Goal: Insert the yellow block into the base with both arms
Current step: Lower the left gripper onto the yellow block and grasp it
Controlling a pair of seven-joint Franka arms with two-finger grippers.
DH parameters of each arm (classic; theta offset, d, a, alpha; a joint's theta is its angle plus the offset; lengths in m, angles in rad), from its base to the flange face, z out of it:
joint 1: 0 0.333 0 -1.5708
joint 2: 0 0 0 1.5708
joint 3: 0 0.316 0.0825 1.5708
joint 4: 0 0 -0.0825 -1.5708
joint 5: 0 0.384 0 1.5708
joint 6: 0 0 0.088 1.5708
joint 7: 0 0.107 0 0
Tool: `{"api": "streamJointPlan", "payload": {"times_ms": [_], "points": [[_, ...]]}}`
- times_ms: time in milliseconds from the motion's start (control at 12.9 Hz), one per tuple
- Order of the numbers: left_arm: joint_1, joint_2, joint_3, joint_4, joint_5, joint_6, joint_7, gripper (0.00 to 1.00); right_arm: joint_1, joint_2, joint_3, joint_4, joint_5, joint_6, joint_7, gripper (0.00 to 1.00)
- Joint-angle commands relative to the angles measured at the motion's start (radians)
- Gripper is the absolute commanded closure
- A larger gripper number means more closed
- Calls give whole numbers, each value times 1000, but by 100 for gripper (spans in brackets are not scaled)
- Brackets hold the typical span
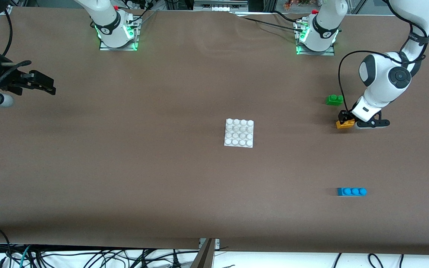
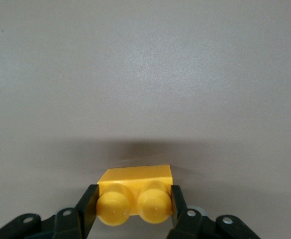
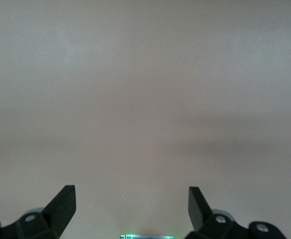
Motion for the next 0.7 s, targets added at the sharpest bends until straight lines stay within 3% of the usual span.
{"api": "streamJointPlan", "payload": {"times_ms": [0,309,619], "points": [[10,-15,-4,6,17,2,18,82,3,3,1,15,-15,1,6,0],[9,-38,-2,29,17,-42,31,88,3,3,1,15,-14,3,6,0],[9,-85,-8,174,17,-325,32,89,3,3,1,14,-14,3,6,0]]}}
